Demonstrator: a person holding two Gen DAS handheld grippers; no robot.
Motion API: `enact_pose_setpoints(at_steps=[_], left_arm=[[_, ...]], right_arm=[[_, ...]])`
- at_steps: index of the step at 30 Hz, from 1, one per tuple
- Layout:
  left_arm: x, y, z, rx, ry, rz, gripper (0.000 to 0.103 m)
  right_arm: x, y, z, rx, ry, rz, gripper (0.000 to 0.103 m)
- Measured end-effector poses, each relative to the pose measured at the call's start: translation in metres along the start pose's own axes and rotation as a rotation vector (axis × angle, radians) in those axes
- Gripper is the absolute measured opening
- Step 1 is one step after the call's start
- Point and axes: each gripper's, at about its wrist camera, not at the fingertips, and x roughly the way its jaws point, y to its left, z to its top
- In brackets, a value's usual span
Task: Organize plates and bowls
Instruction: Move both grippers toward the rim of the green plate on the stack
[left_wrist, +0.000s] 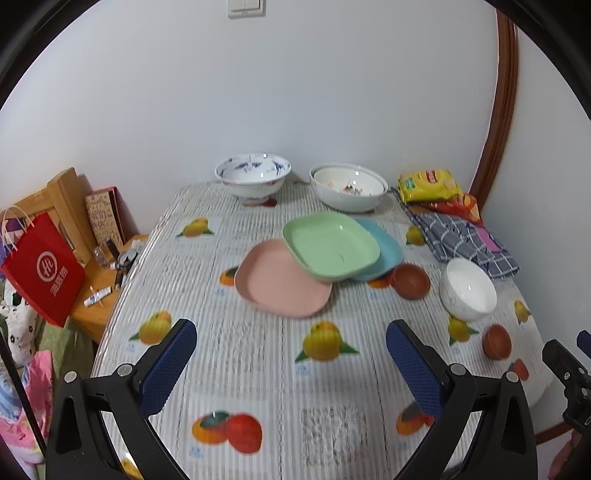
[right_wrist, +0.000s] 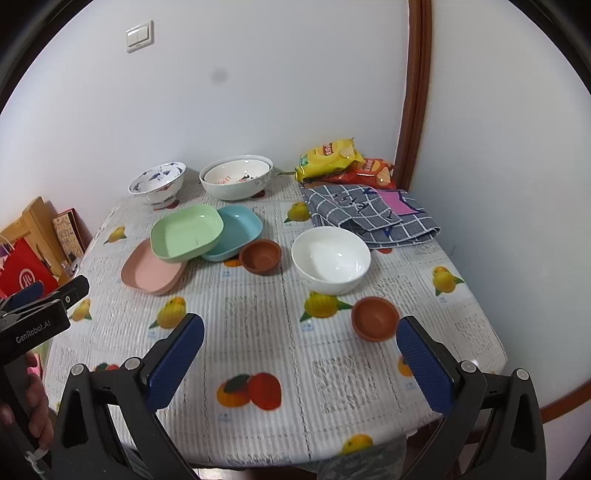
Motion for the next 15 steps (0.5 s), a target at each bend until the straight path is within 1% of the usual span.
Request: enact_pose_setpoints(at_steps=[2,4,5,7,8,11,15], left_arm=[[0.003,-0.001,0.005,0.005,-0.023,0.014,0.103],[0.005,-0.003,0.012,0.031,-0.056,0.026,0.103],[0.007,-0.006,0.016,0.06,-0.064,0.052,0.103],[0.012,-0.009,0.024,0.087,-0.05,0.105,0.103],[0.016,-0.009,0.028,0.087,-0.049,0.108,0.103],[0.025,-0.001,0.039,0.051,-0.039,0.08,0.103],[0.045,0.012,0.056,0.0,-0.01,0.052,0.103]], right_arm=[[0.006,0.0,0.005,0.004,0.002,0.007,0.103],[0.013,0.001,0.014,0.01,-0.017,0.009,0.103],[0.015,0.001,0.017,0.013,-0.025,0.005,0.103],[0.024,0.002,0.027,0.021,-0.029,0.004,0.103],[0.029,0.003,0.032,0.023,-0.027,0.016,0.103],[0.043,0.01,0.046,0.017,-0.016,0.058,0.103],[0.059,0.029,0.062,-0.057,-0.006,0.081,0.1]])
